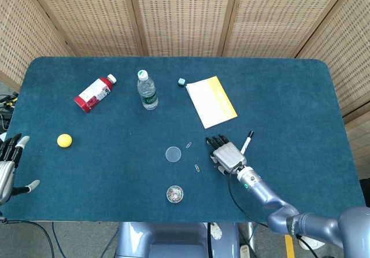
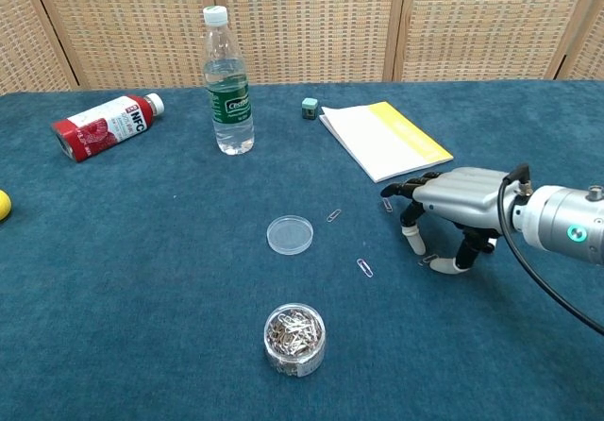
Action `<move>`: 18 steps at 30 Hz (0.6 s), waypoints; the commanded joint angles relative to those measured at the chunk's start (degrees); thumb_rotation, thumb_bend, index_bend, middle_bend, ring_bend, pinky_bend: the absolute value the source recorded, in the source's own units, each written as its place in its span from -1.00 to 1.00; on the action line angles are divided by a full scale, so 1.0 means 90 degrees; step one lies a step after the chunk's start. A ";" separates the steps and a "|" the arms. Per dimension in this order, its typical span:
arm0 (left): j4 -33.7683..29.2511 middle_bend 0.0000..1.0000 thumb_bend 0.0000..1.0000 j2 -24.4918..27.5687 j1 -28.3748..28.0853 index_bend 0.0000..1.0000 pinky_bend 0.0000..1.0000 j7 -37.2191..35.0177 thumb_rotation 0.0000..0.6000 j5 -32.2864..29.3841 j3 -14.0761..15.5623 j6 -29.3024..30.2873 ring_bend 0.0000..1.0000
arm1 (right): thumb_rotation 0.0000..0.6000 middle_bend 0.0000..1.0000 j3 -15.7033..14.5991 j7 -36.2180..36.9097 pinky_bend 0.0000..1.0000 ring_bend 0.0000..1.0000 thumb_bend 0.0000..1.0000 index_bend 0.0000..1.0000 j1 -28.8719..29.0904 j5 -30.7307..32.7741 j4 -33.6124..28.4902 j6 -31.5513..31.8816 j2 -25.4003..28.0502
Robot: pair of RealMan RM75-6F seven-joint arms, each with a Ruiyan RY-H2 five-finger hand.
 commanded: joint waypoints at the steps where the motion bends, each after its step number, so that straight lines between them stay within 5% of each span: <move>1: 0.0005 -1.00 -1.00 -0.0001 0.0003 -1.00 -1.00 -0.0003 1.00 0.0000 0.0000 0.0005 -1.00 | 1.00 -1.00 0.0000 0.0014 -0.98 -1.00 -0.38 0.03 -0.0002 0.0010 0.0038 -0.0011 -0.0023; 18: 0.0001 -1.00 -1.00 0.0002 -0.0006 -1.00 -1.00 -0.0004 1.00 -0.0010 0.0001 -0.0007 -1.00 | 1.00 -1.00 -0.0009 0.0268 -0.94 -1.00 -0.16 0.29 -0.0045 -0.0219 0.0148 0.0125 -0.0080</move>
